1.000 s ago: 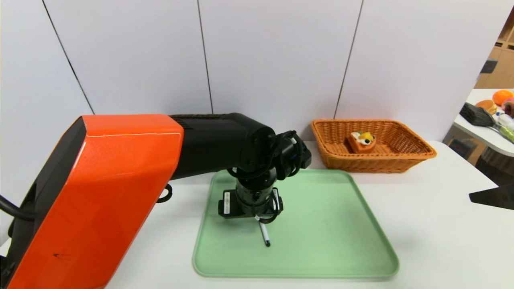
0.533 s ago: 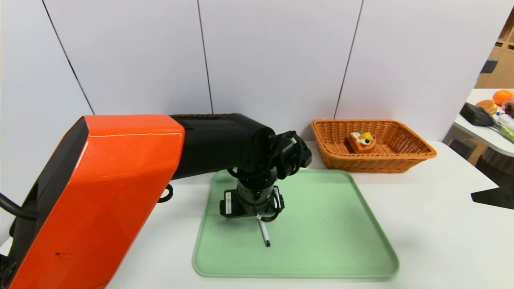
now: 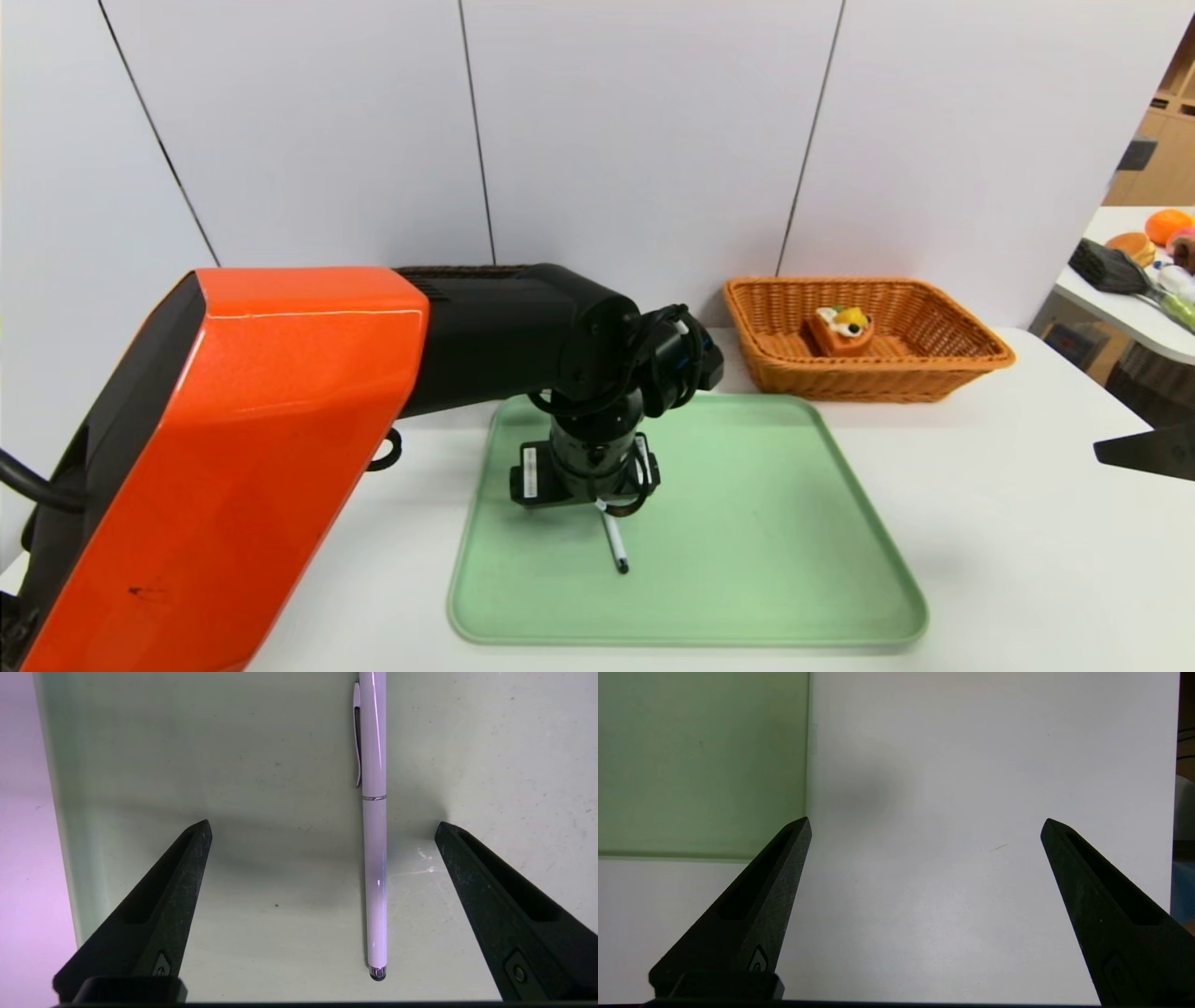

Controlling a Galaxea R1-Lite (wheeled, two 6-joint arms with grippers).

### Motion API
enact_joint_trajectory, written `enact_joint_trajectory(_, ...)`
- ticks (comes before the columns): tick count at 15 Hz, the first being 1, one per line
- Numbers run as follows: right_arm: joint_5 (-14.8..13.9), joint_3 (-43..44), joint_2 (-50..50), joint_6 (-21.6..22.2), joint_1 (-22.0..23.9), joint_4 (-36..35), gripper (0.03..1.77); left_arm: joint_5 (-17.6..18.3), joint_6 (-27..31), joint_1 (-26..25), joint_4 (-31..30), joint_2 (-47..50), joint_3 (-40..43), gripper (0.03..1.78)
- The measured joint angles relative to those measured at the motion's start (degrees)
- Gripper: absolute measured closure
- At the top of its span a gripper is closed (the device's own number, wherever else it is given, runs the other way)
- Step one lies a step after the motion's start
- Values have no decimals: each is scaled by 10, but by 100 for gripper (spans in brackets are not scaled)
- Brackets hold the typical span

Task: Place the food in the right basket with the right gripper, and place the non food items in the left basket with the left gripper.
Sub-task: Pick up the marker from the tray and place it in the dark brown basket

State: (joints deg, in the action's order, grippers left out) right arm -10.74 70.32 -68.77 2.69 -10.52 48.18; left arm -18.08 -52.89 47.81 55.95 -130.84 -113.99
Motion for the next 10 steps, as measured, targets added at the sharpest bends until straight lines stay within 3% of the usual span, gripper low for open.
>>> enact_joint_trajectory(7, 0, -1, 2, -1, 0, -1, 10, 0, -2, 0, -3, 0, 0, 12)
enact_joint_trajectory(10, -1, -1, 4, -2, 0, -1, 10, 1, -2, 1, -4, -1, 0, 62)
